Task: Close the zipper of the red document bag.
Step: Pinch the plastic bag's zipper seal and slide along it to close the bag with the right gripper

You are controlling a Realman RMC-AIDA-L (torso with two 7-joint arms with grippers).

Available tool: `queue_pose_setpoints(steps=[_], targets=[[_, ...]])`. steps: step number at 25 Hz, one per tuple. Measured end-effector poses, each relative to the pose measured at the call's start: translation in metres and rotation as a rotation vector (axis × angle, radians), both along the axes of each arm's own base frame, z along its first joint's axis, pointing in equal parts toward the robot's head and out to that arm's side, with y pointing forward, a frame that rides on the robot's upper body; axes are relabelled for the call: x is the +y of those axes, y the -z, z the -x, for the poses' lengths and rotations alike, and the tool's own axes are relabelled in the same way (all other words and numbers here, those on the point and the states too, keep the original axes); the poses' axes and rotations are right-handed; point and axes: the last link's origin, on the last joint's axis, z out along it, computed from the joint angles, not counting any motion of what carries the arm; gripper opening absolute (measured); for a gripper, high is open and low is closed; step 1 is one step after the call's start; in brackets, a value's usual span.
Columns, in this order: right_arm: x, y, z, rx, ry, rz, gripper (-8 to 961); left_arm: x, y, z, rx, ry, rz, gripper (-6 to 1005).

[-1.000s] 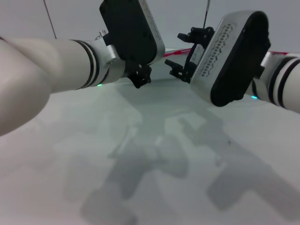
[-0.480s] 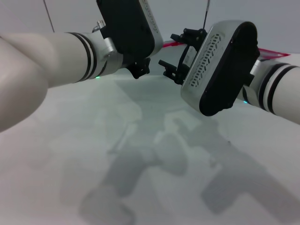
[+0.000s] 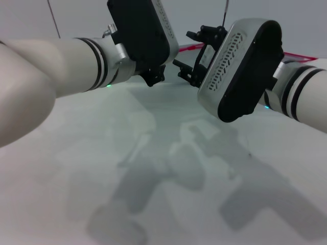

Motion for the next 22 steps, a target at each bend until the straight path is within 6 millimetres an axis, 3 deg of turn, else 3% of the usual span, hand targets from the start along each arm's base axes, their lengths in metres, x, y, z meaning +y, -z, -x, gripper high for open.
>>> queue_pose_setpoints(steps=[10,22], targets=[[0.0083,0.0051,-0.0102,-0.011,0.012,-0.010,492,-0.0013,0.0032,-0.0039,-0.008,0.012,0.004,55],[0.0088,0.0054,-0.0086,-0.012,0.005,-0.009,444,-0.0013,0.0030,-0.0052,-0.009,0.015,0.004,56]])
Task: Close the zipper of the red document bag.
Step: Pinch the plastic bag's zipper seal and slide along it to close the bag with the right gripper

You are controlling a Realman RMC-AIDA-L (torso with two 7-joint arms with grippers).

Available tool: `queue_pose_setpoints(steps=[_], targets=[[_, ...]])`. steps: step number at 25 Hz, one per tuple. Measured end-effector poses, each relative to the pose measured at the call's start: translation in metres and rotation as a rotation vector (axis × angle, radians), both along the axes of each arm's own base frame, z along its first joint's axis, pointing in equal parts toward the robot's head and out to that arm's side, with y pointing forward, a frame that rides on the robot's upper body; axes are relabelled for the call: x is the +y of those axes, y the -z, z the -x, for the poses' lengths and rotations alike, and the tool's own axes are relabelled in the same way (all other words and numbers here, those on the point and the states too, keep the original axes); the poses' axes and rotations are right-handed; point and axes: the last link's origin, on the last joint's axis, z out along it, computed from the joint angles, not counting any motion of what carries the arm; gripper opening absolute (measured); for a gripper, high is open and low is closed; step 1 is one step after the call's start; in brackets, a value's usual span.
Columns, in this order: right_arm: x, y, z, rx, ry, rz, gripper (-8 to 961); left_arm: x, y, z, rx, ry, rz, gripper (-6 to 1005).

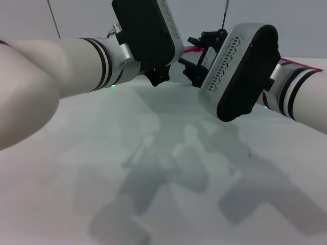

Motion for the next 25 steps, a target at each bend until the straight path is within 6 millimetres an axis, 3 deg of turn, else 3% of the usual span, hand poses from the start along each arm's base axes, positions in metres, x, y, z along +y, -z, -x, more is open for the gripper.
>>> queue_pose_setpoints(steps=[4,14,25], targets=[[0.0000,-0.0003,0.0004,0.003,0.001,0.000,428,0.0002,-0.0002,0.0002,0.003,0.001,0.000,56],[0.0019,-0.0028,-0.0002,0.011,0.011,-0.007,229,-0.0002,-0.0010,-0.0020,0.004,0.011,-0.002,56],[0.0064,-0.0085,-0.0020,0.023,0.030,-0.022,145,-0.0009,-0.0022,-0.0032,-0.005,0.018,-0.009,55]])
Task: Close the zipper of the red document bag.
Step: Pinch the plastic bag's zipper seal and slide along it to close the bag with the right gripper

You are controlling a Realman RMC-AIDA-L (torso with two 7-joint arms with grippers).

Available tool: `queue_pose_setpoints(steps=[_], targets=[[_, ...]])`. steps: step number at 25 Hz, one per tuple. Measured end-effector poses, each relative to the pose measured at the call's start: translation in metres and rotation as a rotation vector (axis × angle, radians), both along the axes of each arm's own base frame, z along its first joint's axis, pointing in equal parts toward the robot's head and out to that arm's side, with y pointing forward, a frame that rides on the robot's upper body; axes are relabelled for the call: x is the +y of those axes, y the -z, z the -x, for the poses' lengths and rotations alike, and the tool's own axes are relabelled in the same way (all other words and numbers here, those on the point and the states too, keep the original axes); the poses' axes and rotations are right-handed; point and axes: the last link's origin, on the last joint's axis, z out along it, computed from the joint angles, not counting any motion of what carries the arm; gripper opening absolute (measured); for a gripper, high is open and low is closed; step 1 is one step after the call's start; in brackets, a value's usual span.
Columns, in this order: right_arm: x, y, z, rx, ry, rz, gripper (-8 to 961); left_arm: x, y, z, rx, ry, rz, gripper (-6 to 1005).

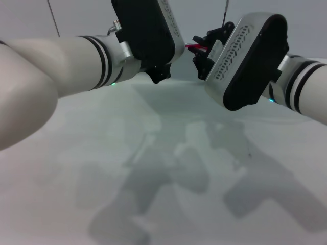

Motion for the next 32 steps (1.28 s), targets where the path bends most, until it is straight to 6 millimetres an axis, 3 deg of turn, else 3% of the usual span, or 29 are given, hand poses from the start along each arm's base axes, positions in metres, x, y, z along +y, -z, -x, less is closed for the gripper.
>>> queue_pose_setpoints(steps=[12,32], targets=[[0.0065,-0.0078,-0.0057,0.018,0.037,-0.021,119,-0.0006,-0.0010,-0.0006,-0.004,0.003,-0.003,56],[0.0008,-0.0025,-0.0004,-0.032,0.002,-0.012,143,0.0005,0.0006,0.0013,0.002,-0.003,0.001,56]])
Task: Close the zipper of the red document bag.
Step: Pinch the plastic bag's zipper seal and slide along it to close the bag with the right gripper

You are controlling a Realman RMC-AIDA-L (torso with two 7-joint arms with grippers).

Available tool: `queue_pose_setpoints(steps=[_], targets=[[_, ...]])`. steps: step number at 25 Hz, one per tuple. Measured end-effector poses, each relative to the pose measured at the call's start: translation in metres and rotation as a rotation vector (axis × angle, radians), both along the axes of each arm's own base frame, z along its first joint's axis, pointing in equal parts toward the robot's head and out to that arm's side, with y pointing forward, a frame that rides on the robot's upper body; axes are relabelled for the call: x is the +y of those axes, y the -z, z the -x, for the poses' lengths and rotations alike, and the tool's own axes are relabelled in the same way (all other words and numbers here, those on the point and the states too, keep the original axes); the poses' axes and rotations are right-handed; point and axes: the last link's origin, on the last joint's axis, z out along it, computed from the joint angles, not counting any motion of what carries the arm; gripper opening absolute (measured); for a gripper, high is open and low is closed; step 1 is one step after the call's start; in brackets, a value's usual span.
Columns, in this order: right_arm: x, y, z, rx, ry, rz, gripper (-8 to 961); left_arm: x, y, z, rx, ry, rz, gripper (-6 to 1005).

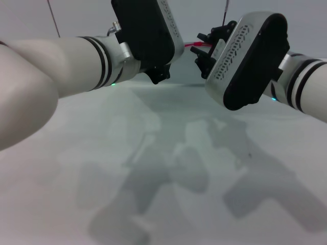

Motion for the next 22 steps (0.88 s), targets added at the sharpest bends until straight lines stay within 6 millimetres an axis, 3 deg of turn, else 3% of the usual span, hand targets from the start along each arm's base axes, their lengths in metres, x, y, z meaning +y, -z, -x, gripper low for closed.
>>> queue_pose_setpoints(steps=[6,22], targets=[[-0.004,0.002,0.007,0.004,-0.022,0.009,217,0.000,0.001,0.001,0.003,-0.004,0.002,56],[-0.007,0.004,0.010,-0.003,-0.030,0.023,209,0.000,0.000,-0.001,0.003,0.000,0.003,55]])
